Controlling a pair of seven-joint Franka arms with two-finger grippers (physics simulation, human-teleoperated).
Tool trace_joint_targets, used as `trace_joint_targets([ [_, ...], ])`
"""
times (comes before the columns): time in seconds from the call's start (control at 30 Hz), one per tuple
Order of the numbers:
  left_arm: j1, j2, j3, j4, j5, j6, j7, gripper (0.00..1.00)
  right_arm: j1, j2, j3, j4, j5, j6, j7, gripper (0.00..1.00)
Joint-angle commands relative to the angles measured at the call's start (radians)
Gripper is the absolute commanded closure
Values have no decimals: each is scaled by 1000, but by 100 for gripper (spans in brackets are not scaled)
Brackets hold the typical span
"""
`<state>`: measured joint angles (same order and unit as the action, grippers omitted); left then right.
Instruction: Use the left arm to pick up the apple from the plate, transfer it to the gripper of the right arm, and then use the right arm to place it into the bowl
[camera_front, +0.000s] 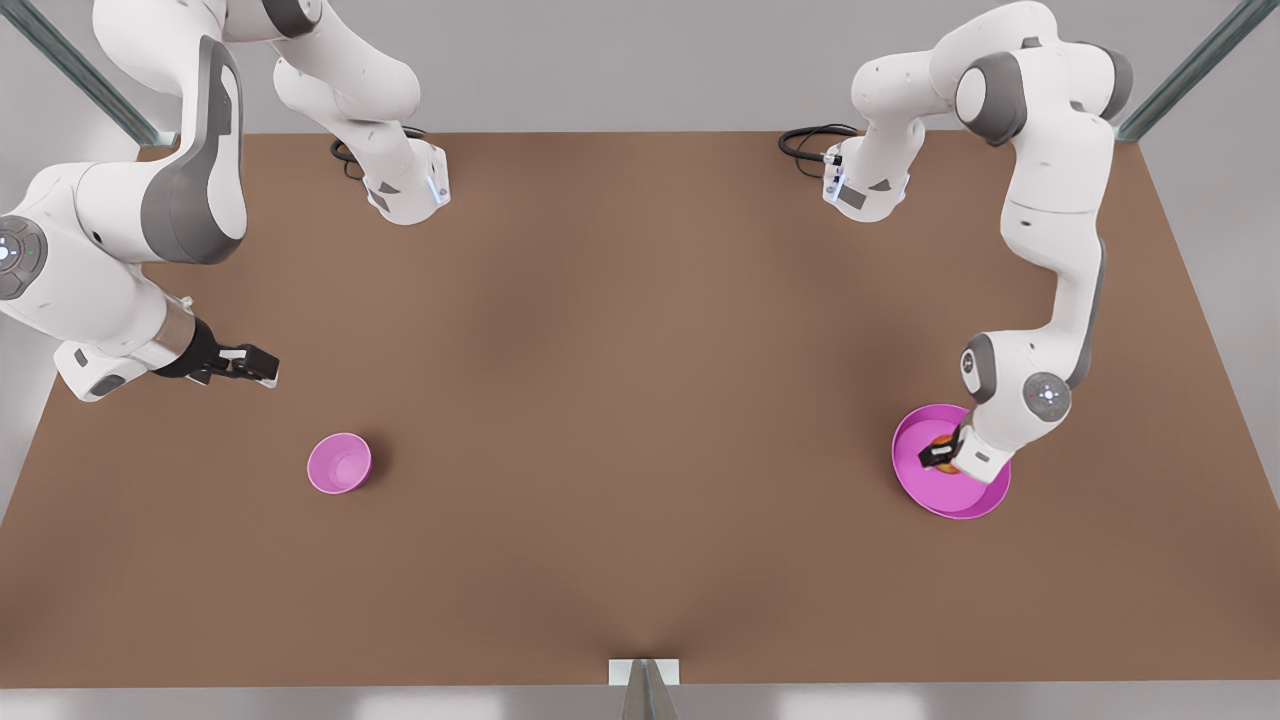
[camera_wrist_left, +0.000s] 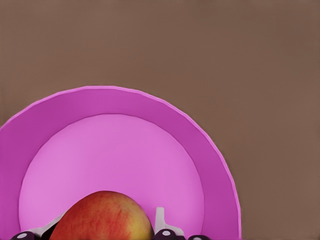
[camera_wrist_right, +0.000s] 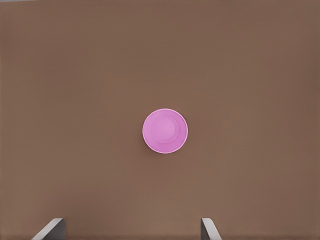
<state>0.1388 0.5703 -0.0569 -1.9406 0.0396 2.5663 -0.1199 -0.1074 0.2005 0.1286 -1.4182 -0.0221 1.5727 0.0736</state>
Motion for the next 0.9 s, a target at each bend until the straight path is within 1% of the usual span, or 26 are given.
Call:
trace_joint_targets([
  [0.0,-1,-15,-3,3,-9,-9,9,30,0,-1,0,1,1,0,-1,0],
  [0.07,-1,-61,-31,11,-20,-26,-6,30,2,-1,0,-1,1,0,0,0],
  [0.1,-1,-78,-57,69,-95,-109,-40,30,3,-1,2,1,1,0,0,0],
  [0.17,-2,-81,-142,291,-256,-415,-305,30,6,-1,2,1,2,0,2,0],
  [0.2,-2,-81,-205,338,-343,-457,-457,30,8,-1,2,1,2,0,2,0],
  [0.23,-2,-79,-276,379,-452,-457,-592,30,8,-1,2,-1,2,0,2,0],
  [0.27,-2,-75,-328,407,-535,-457,-644,30,8,-1,2,1,4,0,3,0],
  [0.3,-4,-61,-359,442,-651,-457,-646,30,11,-1,3,1,4,1,3,0],
  [0.33,-54,-47,-360,456,-731,-431,-646,30,11,-1,17,1,4,0,5,0],
  [0.37,-74,-38,-362,463,-736,-417,-647,30,11,-1,20,1,4,0,5,0],
  [0.4,-77,-23,-363,473,-875,-397,-632,31,11,-1,26,1,13,0,5,0],
  [0.47,-114,-7,-363,480,-1132,-394,-431,32,-1,-1,28,1,203,12,15,0],
  [0.5,-131,-4,-363,482,-1150,-396,-405,33,5,31,29,-2,313,38,15,0],
  [0.53,-154,0,-365,483,-1155,-388,-383,33,8,51,29,-4,467,38,15,0],
  [0.57,-193,14,-363,500,-1153,-328,-299,33,23,68,32,-4,582,69,15,0],
  [0.6,-197,32,-363,500,-1173,-327,-104,33,57,112,32,-7,665,181,15,0],
  [0.63,-200,52,-367,500,-1201,-327,115,33,95,137,34,-7,686,269,0,0],
  [0.67,-203,62,-367,500,-1274,-327,225,33,136,140,34,-7,689,332,5,0],
  [0.7,-225,74,-367,500,-1326,-327,412,33,161,175,37,-7,755,394,0,0],
  [0.73,-246,94,-367,502,-1389,-324,564,33,169,192,37,-7,818,412,-5,0],
  [0.77,-271,124,-367,526,-1431,-318,711,33,181,215,60,-8,869,489,-30,0],
  [0.8,-301,196,-370,609,-1449,-313,871,33,181,226,74,-22,902,527,-78,0],
  [0.87,-369,269,-373,722,-1466,-261,971,33,164,261,72,-30,1025,520,-244,0],
])
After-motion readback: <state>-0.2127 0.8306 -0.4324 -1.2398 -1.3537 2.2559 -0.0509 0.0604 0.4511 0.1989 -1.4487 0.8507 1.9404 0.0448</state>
